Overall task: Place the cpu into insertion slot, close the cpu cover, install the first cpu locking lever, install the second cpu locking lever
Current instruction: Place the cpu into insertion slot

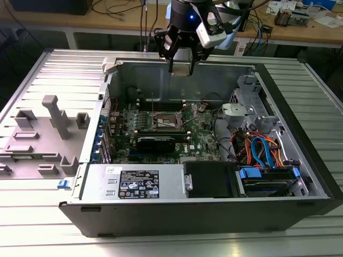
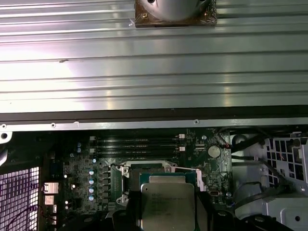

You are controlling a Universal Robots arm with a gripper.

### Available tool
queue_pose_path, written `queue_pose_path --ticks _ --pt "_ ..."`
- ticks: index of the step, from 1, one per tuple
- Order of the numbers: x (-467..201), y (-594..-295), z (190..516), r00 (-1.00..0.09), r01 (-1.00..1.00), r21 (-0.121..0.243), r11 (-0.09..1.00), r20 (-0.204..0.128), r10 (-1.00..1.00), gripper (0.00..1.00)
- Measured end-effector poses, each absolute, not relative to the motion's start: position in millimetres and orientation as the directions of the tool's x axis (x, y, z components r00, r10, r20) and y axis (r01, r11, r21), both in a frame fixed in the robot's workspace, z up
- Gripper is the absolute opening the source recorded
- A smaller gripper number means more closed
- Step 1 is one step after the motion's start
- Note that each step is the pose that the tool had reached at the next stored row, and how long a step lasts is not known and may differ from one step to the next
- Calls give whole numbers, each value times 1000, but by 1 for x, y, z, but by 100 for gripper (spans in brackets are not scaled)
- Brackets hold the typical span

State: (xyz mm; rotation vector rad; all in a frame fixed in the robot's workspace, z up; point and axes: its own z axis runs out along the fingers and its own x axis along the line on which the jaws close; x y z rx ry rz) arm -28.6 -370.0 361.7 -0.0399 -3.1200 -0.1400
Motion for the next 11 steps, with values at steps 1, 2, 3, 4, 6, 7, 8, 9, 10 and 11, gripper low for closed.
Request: queue_pose_path --ticks 1,2,3,4,6,7,8,9,10,11 --pt "-29 -371 362 -1000 26 89 996 19 25 54" --pt "-29 -372 362 -1000 26 89 996 19 25 54" --pt "-29 -372 362 -1000 26 89 996 19 25 54" --pt "-29 -373 362 -1000 26 89 996 19 25 54" --pt "-29 -376 362 -1000 26 89 996 19 25 54" --pt "-29 -376 362 -1000 26 89 996 19 25 54" --pt "-29 -376 362 -1000 26 89 996 19 25 54" --pt "-29 -377 362 -1000 26 89 996 19 25 54" --pt "-29 -377 362 -1000 26 89 996 19 25 54" --pt "-29 -377 362 -1000 26 89 996 19 25 54"
